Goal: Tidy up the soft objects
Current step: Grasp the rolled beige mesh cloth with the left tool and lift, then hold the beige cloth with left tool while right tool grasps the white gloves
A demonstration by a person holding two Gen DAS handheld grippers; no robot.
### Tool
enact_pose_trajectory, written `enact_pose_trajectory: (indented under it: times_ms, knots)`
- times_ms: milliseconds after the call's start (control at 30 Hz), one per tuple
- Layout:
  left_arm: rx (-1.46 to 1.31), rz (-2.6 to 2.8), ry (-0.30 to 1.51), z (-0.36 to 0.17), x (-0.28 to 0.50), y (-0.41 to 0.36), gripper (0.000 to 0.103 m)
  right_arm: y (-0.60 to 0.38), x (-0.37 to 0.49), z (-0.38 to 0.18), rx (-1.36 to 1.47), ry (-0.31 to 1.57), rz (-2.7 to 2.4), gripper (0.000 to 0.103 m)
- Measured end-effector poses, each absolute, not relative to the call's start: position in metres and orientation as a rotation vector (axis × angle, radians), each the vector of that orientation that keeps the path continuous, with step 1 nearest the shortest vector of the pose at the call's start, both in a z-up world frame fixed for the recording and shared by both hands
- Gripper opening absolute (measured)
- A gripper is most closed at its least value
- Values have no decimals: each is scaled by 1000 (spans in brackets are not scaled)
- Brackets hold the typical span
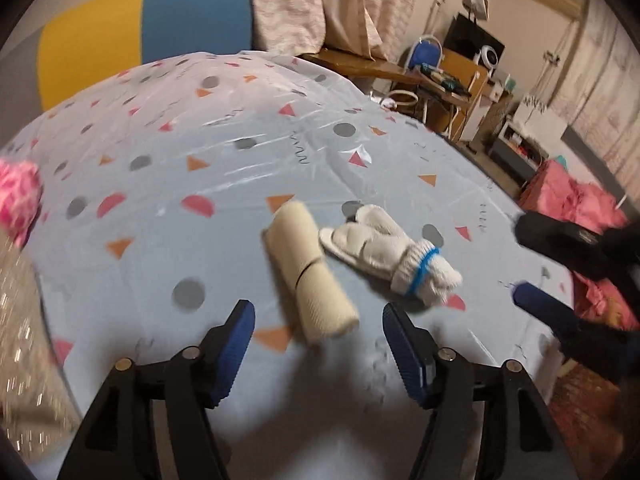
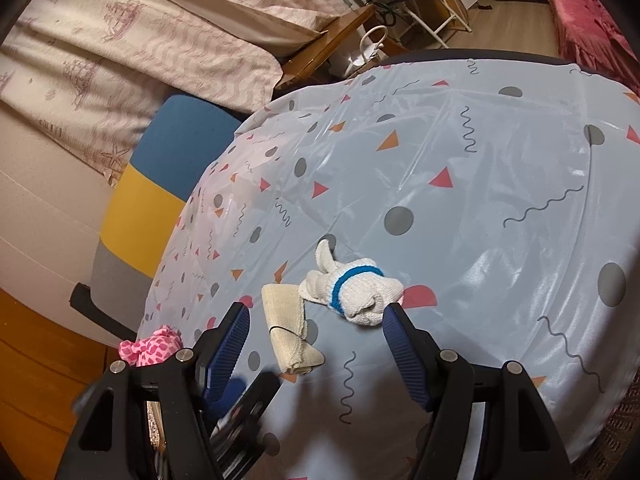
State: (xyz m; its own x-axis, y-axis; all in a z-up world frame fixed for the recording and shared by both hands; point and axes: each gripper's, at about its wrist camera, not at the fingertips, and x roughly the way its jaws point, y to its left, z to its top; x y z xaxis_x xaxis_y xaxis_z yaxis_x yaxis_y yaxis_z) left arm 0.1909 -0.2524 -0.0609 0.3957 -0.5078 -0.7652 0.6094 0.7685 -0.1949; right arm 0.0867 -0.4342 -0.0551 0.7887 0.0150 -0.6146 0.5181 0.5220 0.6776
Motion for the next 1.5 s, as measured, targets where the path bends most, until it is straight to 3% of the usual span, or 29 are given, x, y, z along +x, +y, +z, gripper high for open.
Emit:
enact_pose_trajectory:
  times_ms: [167,267,300,333,367,633,933,1033,1167,1500]
  knots:
    - [193,-680,949,-76,219,-290,76,-433,91,-58,1008,620,-291,71]
    - [236,-605,1033,-97,243,-303,72,-431,93,-58,1000,629,-282,71]
    - [250,-565,1070,-105,250,-304,53,-431,94,-59,1000,634,-281,71]
    - [239,-552,1086,-110,254,-303,41,-431,95,-60,1003,640,-279,71]
    - [223,-554,1040,-108,253,-298,23,-431,95,-60,1005,643,-278,71]
    - [231,-568,986,-108,227,-250,23,-428,97,-61,971,666,-290,71]
    - [170,-536,963,-106,146,-155,24,-424,103,-67,952,726,-297,71]
    - [158,-513,959,-104,122,-129,27,-419,109,-70,929,762,-280,71]
    - [165,-527,958,-101,100,-113,50,-412,116,-72,883,802,-279,71]
    - [228,-505,906,-97,100,-115,56,-410,119,-76,845,843,-320,71]
